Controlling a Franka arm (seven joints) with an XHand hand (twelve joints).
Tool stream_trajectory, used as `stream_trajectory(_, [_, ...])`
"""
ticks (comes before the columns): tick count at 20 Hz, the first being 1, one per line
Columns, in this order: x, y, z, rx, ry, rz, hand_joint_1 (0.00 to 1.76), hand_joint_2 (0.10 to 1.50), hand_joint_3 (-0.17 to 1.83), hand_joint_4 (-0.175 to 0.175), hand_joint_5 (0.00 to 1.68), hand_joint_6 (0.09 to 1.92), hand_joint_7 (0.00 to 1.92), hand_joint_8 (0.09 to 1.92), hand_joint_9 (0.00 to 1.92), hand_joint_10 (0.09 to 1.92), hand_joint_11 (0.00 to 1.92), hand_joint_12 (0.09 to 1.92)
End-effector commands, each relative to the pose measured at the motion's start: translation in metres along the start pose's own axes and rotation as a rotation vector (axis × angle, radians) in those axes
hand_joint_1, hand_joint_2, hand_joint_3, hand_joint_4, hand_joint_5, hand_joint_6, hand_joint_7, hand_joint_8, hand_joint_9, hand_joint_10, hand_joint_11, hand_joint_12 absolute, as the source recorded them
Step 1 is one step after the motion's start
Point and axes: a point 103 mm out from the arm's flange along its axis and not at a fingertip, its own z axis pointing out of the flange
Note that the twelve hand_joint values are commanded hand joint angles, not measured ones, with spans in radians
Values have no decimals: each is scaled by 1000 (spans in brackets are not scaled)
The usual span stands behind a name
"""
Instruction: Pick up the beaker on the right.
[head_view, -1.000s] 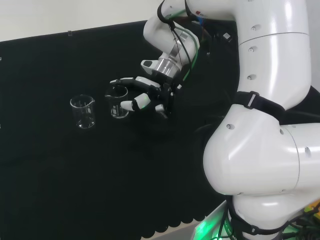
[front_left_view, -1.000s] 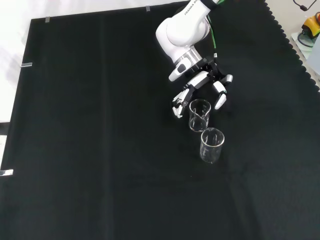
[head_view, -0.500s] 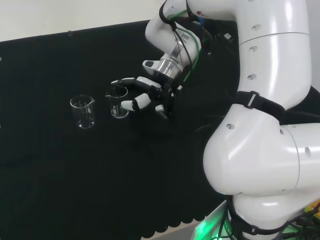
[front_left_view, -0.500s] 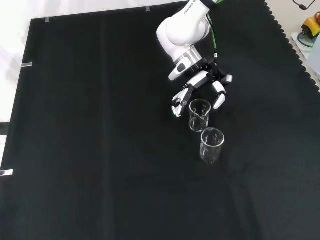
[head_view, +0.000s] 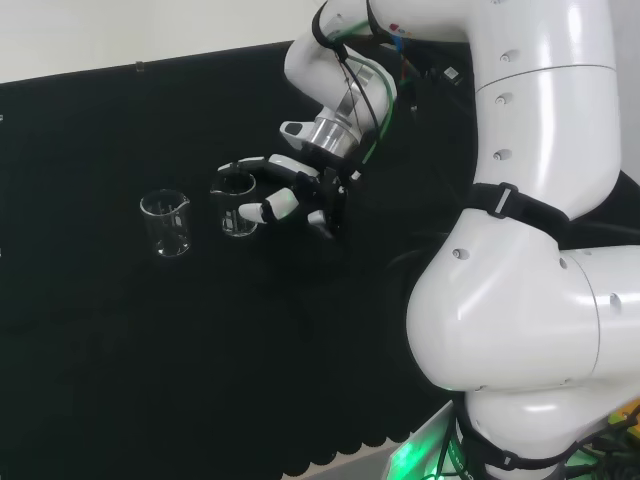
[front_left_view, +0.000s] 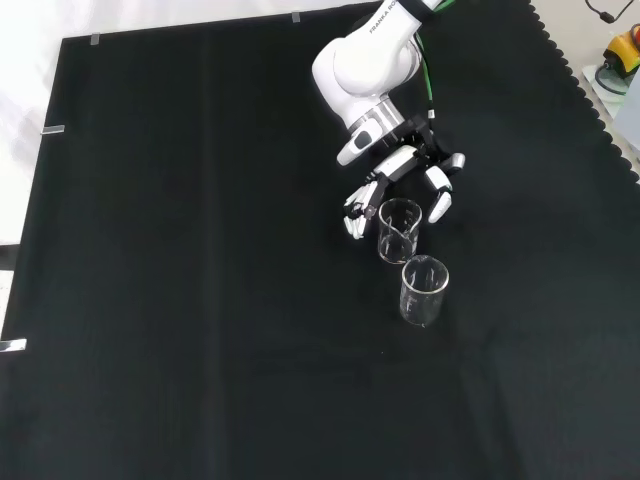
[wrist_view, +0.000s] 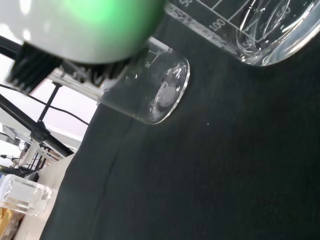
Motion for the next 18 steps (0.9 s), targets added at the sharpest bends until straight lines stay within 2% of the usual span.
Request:
stream_trajectory(1, [0,2,1,-6,7,-4,972,303,1096,-37,391,309,331,639,341,590,0,1092])
stream_trajectory(6, [2,5,4,6,-4,5,975,303,1097,-37,323,509,336,639,346,589,0,1102])
stream_trajectory(10, [4,17,14,4,-15,18,976,304,1098,-37,318,535,337,640,348,590,0,1103])
stream_trajectory(11, [-1,9,4,-11,8,4,976,304,1098,-37,319,538,338,640,349,590,0,1103])
stream_trajectory(18, [6,19,14,6,-14,9,981,307,1097,-38,304,598,347,646,358,595,0,1120])
